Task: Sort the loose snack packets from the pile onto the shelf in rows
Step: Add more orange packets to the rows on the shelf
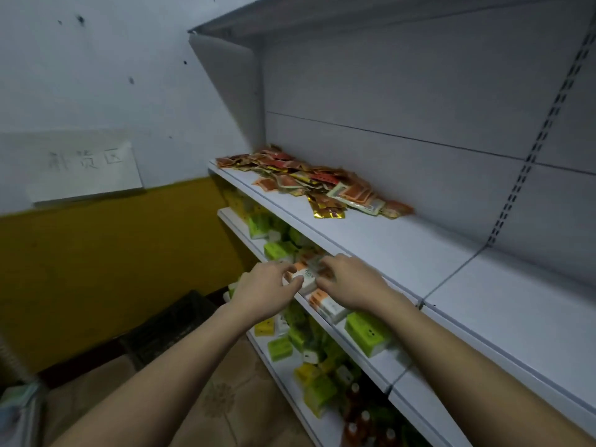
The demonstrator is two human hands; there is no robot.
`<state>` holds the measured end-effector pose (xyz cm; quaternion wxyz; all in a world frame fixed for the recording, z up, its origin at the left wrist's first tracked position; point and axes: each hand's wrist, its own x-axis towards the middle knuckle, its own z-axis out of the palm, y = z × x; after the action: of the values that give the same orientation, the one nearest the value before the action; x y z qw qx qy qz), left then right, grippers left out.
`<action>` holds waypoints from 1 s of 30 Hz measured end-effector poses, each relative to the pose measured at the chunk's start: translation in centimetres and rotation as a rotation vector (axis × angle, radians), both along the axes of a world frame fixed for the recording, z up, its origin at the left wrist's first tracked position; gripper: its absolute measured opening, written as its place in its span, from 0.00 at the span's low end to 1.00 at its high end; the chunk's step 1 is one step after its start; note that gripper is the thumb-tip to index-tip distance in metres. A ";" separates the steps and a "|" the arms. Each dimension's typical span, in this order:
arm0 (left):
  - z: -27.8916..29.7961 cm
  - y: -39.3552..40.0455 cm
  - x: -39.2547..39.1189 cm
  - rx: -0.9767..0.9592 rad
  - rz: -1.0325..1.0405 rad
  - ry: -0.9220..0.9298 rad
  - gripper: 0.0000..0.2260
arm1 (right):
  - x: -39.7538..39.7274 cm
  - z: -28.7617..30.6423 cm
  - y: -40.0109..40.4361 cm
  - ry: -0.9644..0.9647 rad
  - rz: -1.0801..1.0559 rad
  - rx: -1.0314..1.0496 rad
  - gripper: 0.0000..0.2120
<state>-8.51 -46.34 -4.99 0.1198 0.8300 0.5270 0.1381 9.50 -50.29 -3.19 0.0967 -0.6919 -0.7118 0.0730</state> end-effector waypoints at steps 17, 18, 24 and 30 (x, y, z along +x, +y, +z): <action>-1.8 25.6 7.2 0.068 -0.084 0.004 0.19 | 4.6 -1.7 25.1 0.347 -0.174 0.170 0.15; -1.7 27.0 8.0 0.062 -0.098 -0.009 0.19 | 5.0 -1.8 26.4 0.380 -0.179 0.179 0.14; -0.6 34.4 13.5 0.083 -0.151 -0.098 0.16 | 10.2 -2.0 32.2 0.605 -0.362 0.301 0.08; -1.5 40.9 17.8 0.071 -0.282 -0.201 0.15 | 14.7 -4.4 35.8 0.746 -0.740 0.526 0.04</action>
<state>9.33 -5.41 -6.51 0.1604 0.8815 0.3854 0.2206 24.21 -14.47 -7.63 0.5281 -0.7747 -0.3349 0.0938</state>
